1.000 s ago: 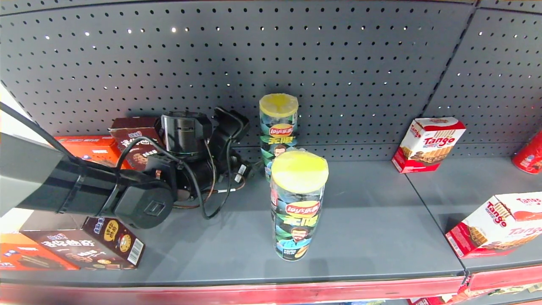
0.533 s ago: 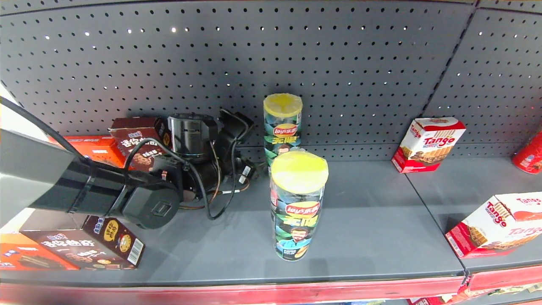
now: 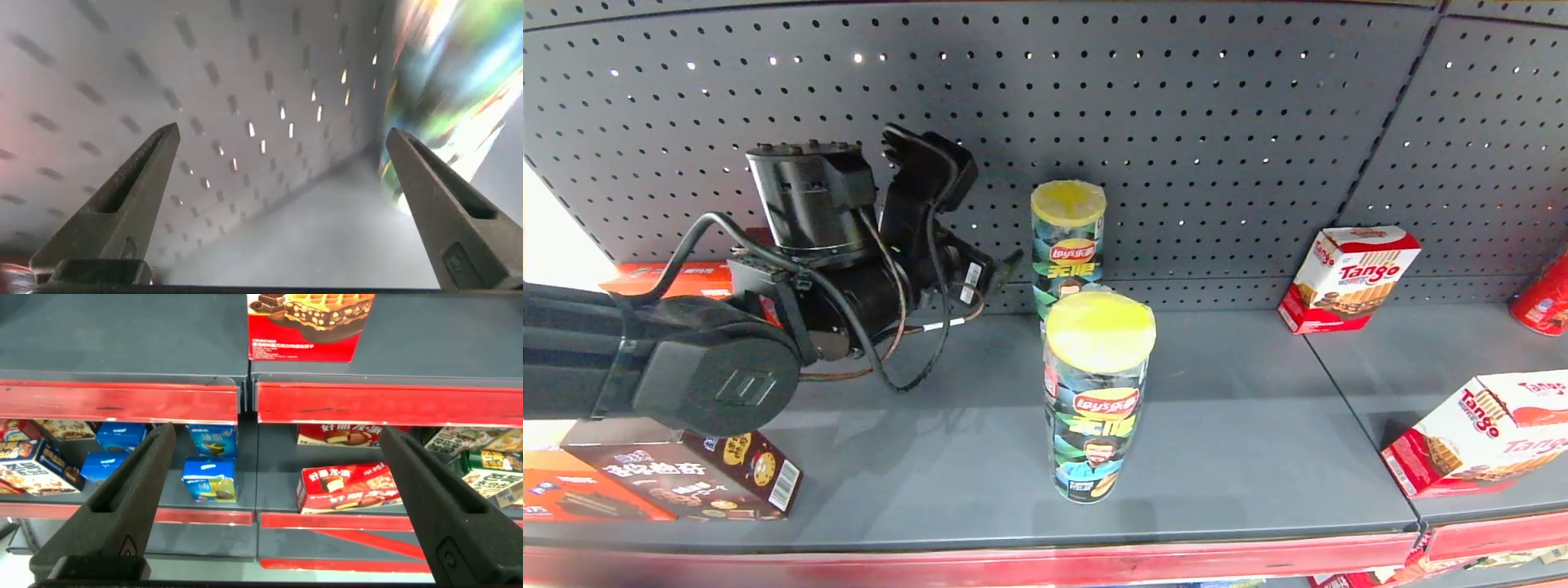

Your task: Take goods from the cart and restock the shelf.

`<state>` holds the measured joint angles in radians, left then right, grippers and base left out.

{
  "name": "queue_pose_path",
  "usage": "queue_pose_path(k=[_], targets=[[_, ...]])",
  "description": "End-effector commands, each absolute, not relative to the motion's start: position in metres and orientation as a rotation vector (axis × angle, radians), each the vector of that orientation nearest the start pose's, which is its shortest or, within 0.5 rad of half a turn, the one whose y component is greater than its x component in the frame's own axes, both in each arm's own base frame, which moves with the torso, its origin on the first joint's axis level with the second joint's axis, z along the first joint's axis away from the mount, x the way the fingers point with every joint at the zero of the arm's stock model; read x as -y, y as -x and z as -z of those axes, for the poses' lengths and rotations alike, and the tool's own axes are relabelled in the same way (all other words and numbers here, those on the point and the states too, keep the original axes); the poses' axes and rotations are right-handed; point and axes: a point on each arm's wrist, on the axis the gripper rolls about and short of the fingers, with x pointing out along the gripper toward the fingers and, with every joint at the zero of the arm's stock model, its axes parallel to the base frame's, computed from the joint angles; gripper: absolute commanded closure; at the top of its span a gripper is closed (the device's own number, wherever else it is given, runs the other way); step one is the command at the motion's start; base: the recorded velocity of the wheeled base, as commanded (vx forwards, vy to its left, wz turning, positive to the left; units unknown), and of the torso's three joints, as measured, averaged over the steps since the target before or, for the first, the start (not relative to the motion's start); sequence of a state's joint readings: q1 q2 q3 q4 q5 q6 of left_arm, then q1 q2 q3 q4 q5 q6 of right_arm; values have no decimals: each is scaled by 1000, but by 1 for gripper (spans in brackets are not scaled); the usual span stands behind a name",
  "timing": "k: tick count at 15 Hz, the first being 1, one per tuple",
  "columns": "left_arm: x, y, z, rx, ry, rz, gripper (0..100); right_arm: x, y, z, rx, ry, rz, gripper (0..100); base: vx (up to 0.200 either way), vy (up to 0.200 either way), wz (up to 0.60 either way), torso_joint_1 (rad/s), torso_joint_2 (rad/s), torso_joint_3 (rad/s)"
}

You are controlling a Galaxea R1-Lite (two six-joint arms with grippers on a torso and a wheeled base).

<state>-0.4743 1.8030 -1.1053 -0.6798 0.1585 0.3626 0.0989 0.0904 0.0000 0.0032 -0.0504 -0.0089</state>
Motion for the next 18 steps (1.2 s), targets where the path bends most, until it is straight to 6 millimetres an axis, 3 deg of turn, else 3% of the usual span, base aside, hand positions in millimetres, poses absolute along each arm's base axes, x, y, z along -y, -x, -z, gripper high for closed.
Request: queue_pose_path(k=[1,4,7,8,9,10,11,13,17,18], targets=[[156,-308,-251,94,-346,292,0,3,16,-77,-95,16,-49,0,0,0,0,0,0,0],[157,-306,-249,140,-320,247,0,3,16,-77,-95,18,-53,0,0,0,0,0,0,0],[161,-303,-235,221,-291,252,0,3,16,-80,-81,23,-54,0,0,0,0,0,0,0],[161,-303,-236,235,-287,250,0,3,19,-147,54,-45,-39,0,0,0,0,0,0,0],[160,-301,-233,227,-286,251,0,0,-7,-203,-12,-176,-53,0,0,0,0,0,0,0],[158,-301,-231,218,-283,250,0,-2,-18,-227,-11,-168,-95,0,0,0,0,0,0,0],[157,-299,-232,218,-281,248,0,-4,-26,-236,-33,-103,-154,0,0,0,0,0,0,0],[149,-281,-244,235,-273,252,0,-13,-64,-234,-163,33,-236,0,0,0,0,0,0,0],[135,-256,-265,212,-283,262,0,-50,-119,-228,-248,80,-425,0,0,0,0,0,0,0],[134,-255,-265,206,-285,262,0,-55,-125,-227,-252,84,-436,0,0,0,0,0,0,0]])
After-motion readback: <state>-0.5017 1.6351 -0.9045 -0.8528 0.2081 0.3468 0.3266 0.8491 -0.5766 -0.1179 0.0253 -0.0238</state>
